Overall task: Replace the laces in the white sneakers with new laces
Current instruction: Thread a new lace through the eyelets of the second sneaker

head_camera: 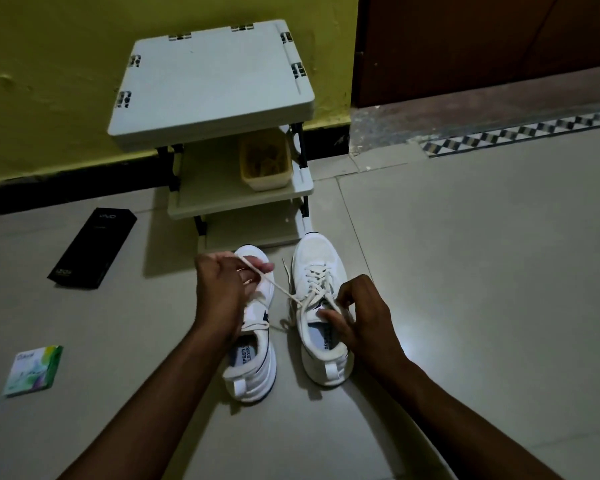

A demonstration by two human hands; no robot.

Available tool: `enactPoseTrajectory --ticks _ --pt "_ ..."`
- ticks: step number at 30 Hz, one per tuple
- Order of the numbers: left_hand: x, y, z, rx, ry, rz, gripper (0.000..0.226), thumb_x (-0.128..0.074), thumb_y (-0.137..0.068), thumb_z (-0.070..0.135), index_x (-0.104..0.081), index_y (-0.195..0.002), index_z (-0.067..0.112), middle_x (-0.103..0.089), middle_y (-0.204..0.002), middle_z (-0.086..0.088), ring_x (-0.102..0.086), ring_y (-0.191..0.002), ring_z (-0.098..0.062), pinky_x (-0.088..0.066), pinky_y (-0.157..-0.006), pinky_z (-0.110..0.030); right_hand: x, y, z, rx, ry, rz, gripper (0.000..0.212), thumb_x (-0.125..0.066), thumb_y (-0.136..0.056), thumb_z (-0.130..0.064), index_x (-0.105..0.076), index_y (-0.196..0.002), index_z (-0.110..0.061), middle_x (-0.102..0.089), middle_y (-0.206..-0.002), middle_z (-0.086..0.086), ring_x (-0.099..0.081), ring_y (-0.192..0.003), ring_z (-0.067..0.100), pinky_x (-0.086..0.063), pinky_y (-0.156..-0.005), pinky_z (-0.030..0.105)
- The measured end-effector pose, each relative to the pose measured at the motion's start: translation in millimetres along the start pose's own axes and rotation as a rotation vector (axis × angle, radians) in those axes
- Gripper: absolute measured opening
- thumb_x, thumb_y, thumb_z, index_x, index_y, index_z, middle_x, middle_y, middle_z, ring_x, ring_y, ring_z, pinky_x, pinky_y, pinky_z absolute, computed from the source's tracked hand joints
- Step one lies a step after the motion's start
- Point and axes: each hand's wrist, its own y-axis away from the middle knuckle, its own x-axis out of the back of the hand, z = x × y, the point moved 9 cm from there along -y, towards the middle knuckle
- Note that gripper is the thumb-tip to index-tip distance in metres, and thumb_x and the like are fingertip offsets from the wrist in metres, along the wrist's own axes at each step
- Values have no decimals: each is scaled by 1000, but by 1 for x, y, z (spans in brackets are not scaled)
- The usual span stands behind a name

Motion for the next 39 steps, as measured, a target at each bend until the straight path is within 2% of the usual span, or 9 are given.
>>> enactPoseTrajectory --ticks 3,5,7,10,17,19,24,28,39 --pt "-7 -2 23 -212 -170 -96 12 -34 -107 15 -42 -99 17 -48 -67 1 -42 -53 -15 -39 -46 -27 -2 1 -2 18 33 15 28 -78 -86 -14 -52 -87 -6 -47 -86 3 -46 -75 18 -36 -67 19" --pt "-36 16 35 -653 -754 -388 12 -38 -105 28 -49 -99 25 -51 -81 7 -49 -70 -12 -41 -61 -29 -3 2 -2 23 55 17 26 -76 -88 -13 -52 -87 -6 -47 -87 4 -46 -75 19 -37 -66 21" --pt "-58 30 11 -761 -1108 -654 19 -49 -102 40 -61 -98 26 -47 -96 9 -47 -92 -12 -43 -75 -33 -4 3 0 23 76 18 23 -74 -90 -12 -53 -89 -6 -48 -88 4 -46 -76 17 -36 -67 14" --pt "-66 36 9 -826 -1082 -667 24 -59 -96 38 -69 -84 21 -51 -96 5 -44 -93 -18 -45 -77 -38 -3 4 2 21 91 21 19 -72 -92 -9 -53 -91 -7 -48 -90 4 -46 -77 16 -34 -69 11" --pt "-45 22 2 -11 56 -486 41 -35 -110 24 -42 -75 3 -44 -60 -7 -47 -49 -17 -51 -66 -37 -2 6 6 33 109 25 17 -70 -92 -8 -53 -94 -7 -49 -92 5 -47 -80 16 -34 -71 12" --pt "-50 27 -5 -5 -81 -482 40 -42 -107 32 -40 -76 8 -36 -61 -4 -36 -48 -13 -40 -52 -30 -5 5 3 53 113 21 19 -70 -90 -10 -53 -95 -8 -48 -93 4 -42 -81 12 -31 -73 7" --pt "-72 36 5 -614 -848 -508 17 -49 -102 26 -55 -88 19 -52 -86 4 -51 -75 -10 -34 -68 -30 -10 4 0 68 126 19 24 -70 -88 -7 -48 -97 -14 -46 -93 4 -40 -81 10 -30 -72 10" --pt "-72 33 -10 -528 -974 -549 16 -64 -94 13 -62 -110 16 -47 -105 -1 -49 -87 -11 -30 -73 -20 -9 4 0 71 144 34 24 -69 -88 -4 -49 -97 -13 -47 -93 6 -39 -84 12 -28 -74 14" --pt "-72 32 -1 -418 -1004 -600 12 -66 -91 6 -67 -95 18 -72 -83 -1 -66 -81 -12 -47 -71 -24 -10 2 -7 95 150 8 21 -66 -89 -7 -49 -99 -13 -48 -95 7 -47 -84 17 -30 -72 15"
